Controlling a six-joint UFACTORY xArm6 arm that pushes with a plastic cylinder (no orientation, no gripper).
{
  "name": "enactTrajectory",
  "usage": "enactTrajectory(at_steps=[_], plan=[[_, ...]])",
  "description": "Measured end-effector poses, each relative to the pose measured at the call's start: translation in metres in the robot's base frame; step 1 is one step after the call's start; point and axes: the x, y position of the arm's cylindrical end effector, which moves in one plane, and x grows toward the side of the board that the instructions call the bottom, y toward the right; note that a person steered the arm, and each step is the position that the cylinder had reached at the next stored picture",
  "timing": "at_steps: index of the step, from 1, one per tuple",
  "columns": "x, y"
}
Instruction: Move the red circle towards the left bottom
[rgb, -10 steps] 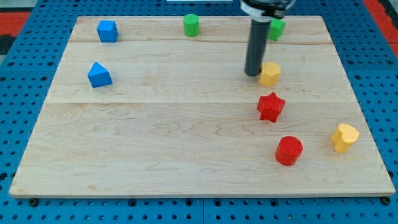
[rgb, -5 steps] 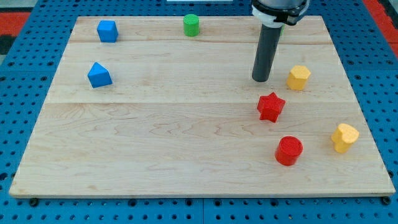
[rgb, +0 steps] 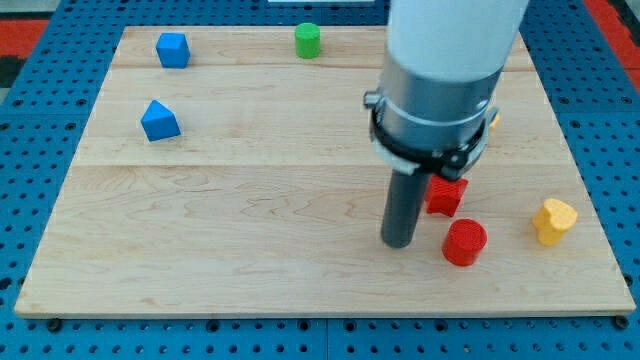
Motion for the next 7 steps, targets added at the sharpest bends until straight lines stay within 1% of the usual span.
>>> enactTrajectory(at_steps=[1, 2, 3, 4, 7], plan=[[0.037, 0.010], [0.052, 0.072], [0.034, 0.107], [0.024, 0.112], [0.025, 0.107]])
